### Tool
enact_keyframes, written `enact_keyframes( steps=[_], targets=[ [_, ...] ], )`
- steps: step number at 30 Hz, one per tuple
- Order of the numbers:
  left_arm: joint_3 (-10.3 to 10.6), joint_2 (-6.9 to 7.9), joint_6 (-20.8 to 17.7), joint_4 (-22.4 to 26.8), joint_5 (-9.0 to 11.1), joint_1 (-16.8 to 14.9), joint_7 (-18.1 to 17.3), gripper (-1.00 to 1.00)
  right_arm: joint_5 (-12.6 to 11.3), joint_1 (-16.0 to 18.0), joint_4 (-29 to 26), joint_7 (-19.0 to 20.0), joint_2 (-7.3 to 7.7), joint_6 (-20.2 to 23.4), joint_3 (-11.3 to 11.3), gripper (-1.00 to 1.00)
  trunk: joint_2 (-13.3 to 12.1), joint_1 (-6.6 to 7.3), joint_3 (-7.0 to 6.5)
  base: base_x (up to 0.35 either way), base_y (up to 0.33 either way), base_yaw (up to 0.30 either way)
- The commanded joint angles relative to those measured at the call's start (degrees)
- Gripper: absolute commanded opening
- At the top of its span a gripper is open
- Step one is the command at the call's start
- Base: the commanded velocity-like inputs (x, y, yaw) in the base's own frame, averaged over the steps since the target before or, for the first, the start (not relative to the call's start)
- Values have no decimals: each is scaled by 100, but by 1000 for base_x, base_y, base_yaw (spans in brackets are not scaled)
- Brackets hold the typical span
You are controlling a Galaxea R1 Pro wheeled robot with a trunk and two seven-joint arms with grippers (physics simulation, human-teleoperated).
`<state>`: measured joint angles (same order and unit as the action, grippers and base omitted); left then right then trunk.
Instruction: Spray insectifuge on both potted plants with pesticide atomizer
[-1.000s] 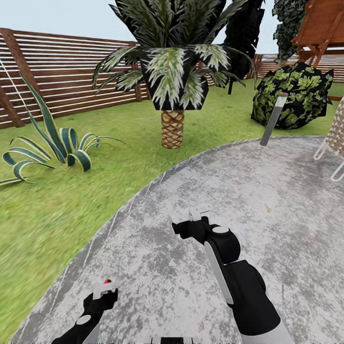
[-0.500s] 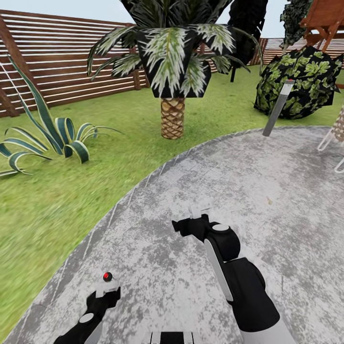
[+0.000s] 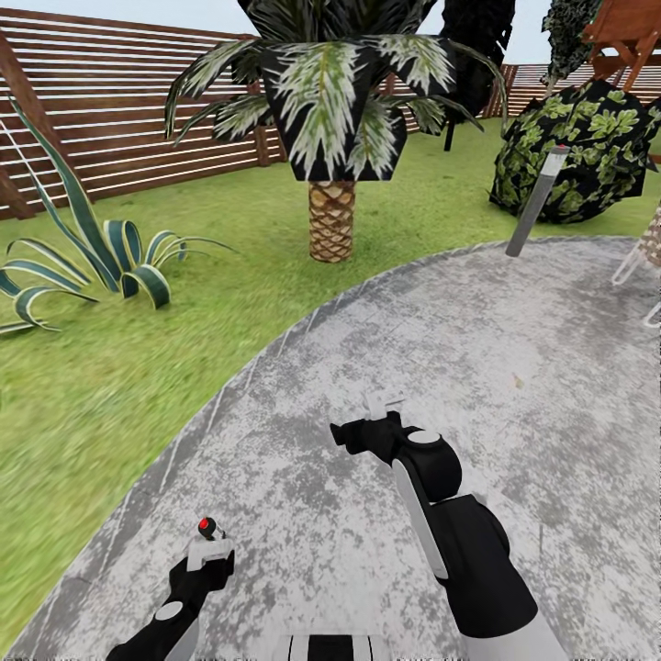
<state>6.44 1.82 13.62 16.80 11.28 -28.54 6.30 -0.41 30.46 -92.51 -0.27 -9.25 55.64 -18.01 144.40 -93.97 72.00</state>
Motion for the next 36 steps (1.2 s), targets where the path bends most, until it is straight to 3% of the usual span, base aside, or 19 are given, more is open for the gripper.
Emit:
enact_keyframes(
  steps=[1, 13, 20, 36],
  targets=[
    [53, 4, 20, -2, 44, -2, 30, 100, -3, 3, -4, -5, -2, 26, -1, 100, 2, 3, 4, -204, -53, 0],
    [50, -2, 23, 46, 50, -2, 26, 100, -3, 19, -4, -6, -13, 26, -5, 100, 2, 3, 4, -216, -51, 0],
    [29, 12, 25, 551, 39, -2, 116, 100, -3, 49, -4, -8, -58, 15, -20, 100, 2, 3, 4, -23, -4, 0],
    [-3, 66, 59, 708, 30, -348, 146, 100, -3, 248, -4, -25, -75, -33, -36, 100, 23, -39, 359, -1, 0, 0]
  ],
)
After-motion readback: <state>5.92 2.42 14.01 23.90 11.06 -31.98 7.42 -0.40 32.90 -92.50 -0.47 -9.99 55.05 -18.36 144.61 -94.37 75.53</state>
